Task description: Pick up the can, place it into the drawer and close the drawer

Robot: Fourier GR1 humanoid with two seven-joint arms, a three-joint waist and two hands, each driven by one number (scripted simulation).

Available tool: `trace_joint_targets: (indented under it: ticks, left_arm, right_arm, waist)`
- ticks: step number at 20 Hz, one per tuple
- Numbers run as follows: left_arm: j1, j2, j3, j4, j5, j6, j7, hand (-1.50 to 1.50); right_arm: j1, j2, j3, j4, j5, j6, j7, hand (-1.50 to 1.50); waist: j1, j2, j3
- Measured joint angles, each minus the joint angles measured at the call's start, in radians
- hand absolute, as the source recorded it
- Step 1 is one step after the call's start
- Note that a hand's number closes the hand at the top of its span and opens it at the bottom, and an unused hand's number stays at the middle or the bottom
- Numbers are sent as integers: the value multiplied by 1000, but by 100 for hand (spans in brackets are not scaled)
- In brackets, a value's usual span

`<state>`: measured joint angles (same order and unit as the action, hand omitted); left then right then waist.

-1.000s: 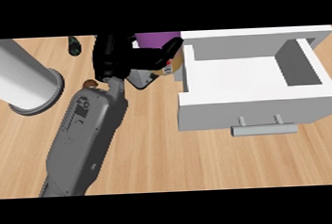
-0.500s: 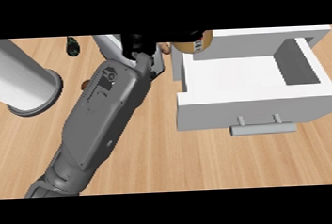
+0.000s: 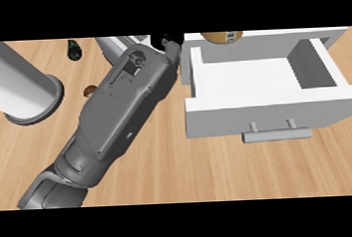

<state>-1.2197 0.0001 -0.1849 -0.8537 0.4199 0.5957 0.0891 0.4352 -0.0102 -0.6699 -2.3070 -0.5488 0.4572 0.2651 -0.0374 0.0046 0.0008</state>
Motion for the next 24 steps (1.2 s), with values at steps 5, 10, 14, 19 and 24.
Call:
trace_joint_targets:
  ticks: [5, 10, 14, 19, 24]
  left_arm:
    - [-62, 0, -43, 93, 84, 17, -43, 150]
    - [-120, 0, -109, 172, 187, 43, -84, 150]
    - [-123, 0, -167, 223, 249, 54, -130, 150]
    - [-158, 0, -230, 273, 325, 79, -138, 150]
    - [-170, 0, -289, 327, 374, 90, -165, -150]
  right_arm:
    - [-6, -3, 1, 10, 7, 3, -7, -150]
    - [-36, -5, 11, 11, 21, -6, 3, -150]
    - [-28, -3, 21, 11, 20, -2, 0, -150]
    - [-41, -19, 17, 16, -1, 0, 10, -150]
    - [-54, -17, 30, -11, 10, -22, 40, -150]
  waist:
    - [-8, 2, 0]
    - [-19, 5, 0]
    - [-26, 6, 1]
    - [-36, 8, 1]
    - [-43, 11, 1]
